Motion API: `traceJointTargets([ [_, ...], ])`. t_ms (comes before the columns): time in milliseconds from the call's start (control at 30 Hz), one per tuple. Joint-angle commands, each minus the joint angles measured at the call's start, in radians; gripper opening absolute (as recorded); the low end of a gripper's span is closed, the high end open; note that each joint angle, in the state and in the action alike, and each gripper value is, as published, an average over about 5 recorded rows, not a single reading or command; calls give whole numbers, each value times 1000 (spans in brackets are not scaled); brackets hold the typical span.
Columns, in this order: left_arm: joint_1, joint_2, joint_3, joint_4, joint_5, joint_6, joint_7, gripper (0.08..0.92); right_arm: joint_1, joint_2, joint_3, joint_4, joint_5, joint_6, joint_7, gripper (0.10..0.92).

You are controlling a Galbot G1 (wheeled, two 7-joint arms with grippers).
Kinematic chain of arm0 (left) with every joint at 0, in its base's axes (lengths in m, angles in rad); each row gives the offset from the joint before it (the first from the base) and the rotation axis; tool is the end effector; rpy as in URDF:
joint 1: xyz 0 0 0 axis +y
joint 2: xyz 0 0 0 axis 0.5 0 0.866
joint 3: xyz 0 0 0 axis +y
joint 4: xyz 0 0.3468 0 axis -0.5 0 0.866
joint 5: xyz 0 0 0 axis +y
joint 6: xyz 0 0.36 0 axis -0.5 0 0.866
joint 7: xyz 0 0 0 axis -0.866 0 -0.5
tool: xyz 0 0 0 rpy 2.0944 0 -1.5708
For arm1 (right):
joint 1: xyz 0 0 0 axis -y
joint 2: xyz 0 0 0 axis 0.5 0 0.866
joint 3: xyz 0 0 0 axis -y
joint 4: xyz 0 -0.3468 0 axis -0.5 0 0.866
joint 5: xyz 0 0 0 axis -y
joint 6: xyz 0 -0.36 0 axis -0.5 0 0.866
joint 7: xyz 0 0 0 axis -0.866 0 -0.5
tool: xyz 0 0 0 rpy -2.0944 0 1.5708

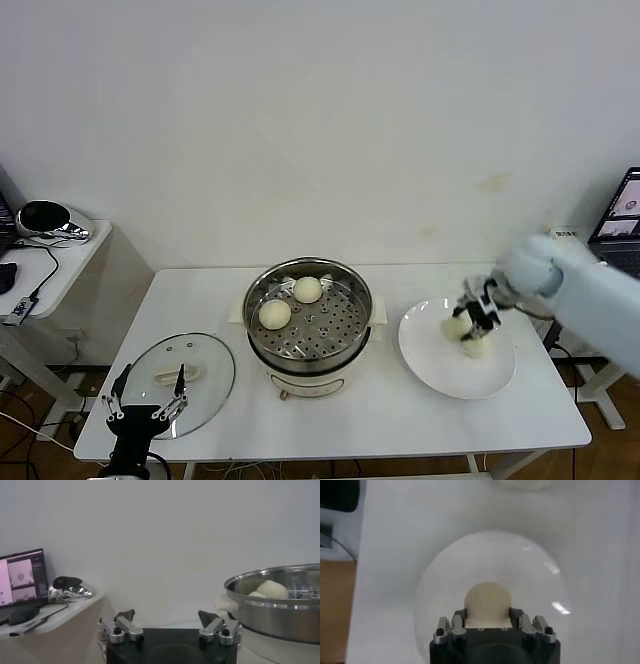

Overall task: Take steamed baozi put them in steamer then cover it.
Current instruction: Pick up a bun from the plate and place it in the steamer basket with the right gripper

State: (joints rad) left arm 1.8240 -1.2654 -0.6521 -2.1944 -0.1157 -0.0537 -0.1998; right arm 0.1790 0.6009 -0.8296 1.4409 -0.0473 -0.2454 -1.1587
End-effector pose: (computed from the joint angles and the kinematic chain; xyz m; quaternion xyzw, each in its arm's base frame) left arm 0.1233 0.0768 -0.2880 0.0512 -0.9929 -0.1022 0.0318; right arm 0.5060 -0.1274 -0.0997 0.5024 -0.5489 0.5726 0.3442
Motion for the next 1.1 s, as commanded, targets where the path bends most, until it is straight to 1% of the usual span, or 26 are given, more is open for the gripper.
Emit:
traceJointTargets([
  [33,1,1,-2,-7,-2,0,-1,823,477,132,-206,23,183,29,-22,543],
  [267,5,-6,-11,-20,-6,0,-7,823,528,320,-279,71,272,114,17,543],
  [400,8,-13,-20,-28,-8,0,-8,823,484,413,-330,98,271,184,49,546],
  [667,8,-24,-30,-48,-10,3,-8,823,427,573,-429,27,144,384,81,553],
  [867,9,-32,-37,-49,-17,0,-10,823,410,647,-473,14,84,450,79,560],
  [1100,11,-39,-36,-48,-19,-3,-13,823,374,696,-485,-31,-48,526,89,560],
])
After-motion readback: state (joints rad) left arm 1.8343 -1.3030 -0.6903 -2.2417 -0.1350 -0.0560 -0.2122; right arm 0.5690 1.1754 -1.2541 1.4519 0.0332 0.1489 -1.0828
